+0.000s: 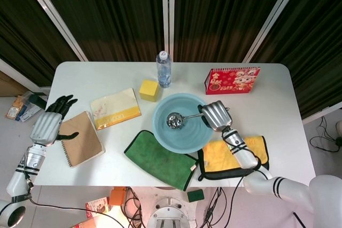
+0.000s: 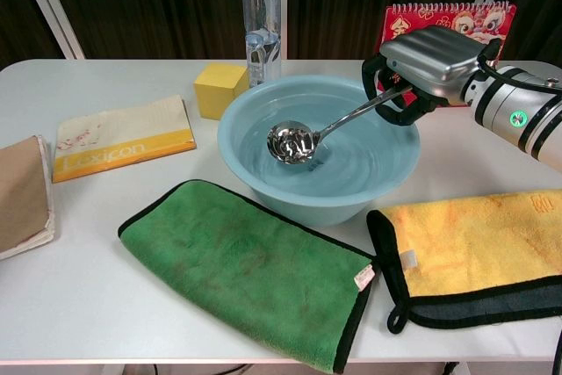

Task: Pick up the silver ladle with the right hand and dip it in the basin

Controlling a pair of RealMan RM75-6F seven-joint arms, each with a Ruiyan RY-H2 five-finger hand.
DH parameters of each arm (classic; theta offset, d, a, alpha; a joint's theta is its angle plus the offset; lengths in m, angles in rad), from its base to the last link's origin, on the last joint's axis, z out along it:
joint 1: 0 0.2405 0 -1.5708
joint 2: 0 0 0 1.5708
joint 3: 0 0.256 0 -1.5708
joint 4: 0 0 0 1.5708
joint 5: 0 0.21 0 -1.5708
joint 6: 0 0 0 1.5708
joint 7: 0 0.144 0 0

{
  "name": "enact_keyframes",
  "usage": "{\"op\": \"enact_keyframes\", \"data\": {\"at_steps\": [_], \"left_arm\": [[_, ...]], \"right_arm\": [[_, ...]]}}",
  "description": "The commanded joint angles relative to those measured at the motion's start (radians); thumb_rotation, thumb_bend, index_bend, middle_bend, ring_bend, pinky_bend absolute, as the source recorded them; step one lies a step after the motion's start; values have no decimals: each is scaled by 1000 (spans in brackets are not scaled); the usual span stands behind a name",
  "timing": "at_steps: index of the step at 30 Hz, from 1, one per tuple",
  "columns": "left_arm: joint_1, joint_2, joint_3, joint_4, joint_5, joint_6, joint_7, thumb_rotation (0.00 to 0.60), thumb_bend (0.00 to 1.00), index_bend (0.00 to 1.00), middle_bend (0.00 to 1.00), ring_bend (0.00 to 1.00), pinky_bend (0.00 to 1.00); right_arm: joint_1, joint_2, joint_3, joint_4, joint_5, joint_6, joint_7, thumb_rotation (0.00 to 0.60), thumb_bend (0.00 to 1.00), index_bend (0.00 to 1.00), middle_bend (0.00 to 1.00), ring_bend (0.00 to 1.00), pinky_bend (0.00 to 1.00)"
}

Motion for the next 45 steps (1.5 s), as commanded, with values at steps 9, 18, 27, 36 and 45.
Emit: {"op": "enact_keyframes", "data": {"at_steps": [9,18,27,36,45], "left_arm": [[0,3,-1,3,-2,-5,-6,600,99,120,45,36,196],[-3,3,-2,-1,-7,-14,0,600,99,119,43,35,196],[-1,15,-5,-24,-14,-16,12,600,98,118,42,35,196],[0,28,-8,-46,-19,-14,28,600,99,117,41,35,196],[-1,29,-8,-45,-21,-20,24,600,99,117,41,35,195]], "right_arm": [[9,81,41,-166,214,-130,-94,600,593,902,756,769,870],[47,167,65,-314,441,-170,-209,600,593,902,756,769,870],[106,240,64,-410,648,-184,-259,600,596,905,753,768,870],[140,280,52,-467,681,-143,-253,600,596,906,755,768,871],[172,324,33,-534,718,-111,-270,600,598,910,756,768,870]]}}
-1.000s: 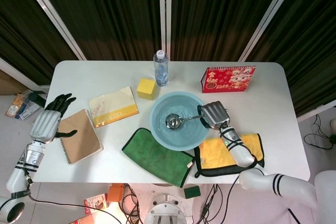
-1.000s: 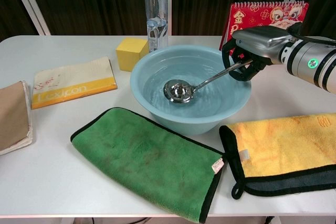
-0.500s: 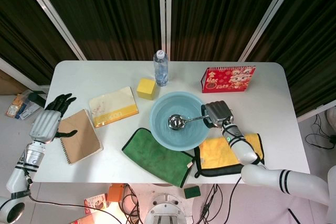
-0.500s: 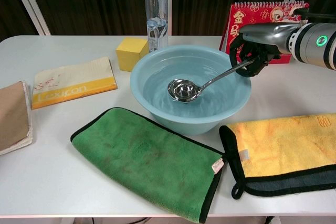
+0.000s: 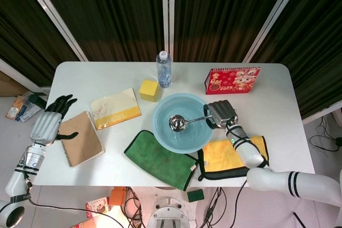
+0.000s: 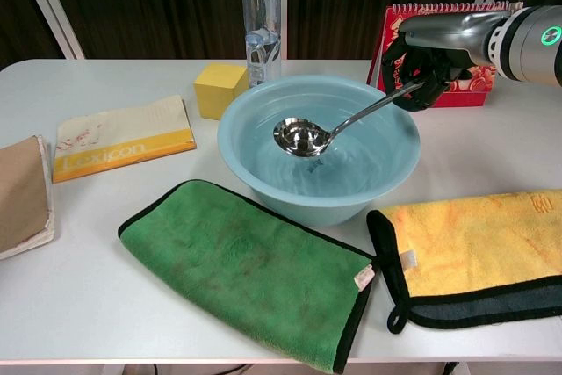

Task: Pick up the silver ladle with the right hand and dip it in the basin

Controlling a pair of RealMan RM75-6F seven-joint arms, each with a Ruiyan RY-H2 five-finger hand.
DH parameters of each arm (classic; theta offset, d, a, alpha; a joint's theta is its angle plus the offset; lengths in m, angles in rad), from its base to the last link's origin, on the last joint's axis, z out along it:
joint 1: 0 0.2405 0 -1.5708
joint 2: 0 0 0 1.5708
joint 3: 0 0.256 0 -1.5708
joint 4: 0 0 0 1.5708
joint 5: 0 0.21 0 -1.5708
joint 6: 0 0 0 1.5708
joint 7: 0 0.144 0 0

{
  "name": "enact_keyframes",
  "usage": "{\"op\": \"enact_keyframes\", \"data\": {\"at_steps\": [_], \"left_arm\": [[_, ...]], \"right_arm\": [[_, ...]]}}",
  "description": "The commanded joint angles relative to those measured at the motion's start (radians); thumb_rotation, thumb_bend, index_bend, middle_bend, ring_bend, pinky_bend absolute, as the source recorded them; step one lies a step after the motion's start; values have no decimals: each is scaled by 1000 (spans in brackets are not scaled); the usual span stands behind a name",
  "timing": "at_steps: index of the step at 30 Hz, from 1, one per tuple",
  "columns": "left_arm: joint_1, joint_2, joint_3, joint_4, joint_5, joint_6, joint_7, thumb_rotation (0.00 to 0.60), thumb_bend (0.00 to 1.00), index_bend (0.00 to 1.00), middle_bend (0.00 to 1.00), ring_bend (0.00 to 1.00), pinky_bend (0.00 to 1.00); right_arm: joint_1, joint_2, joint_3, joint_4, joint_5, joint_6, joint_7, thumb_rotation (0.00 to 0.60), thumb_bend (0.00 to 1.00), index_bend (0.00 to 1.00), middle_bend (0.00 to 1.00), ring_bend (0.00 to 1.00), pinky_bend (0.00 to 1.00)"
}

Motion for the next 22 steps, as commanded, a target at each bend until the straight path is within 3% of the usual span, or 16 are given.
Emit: {"op": "enact_keyframes", "data": {"at_steps": [1,22], "left_arm": [[-1,-1,-1,3,-1,-3,-2,600,98,117,41,35,195],[-10,-12,-3,8,-7,-15,8,600,99,117,41,35,195]], "right_arm": [[13,18,-4,-23,17,13,-7,600,598,911,756,768,871],[40,123,-15,-97,42,34,59,600,599,913,758,768,870]]}}
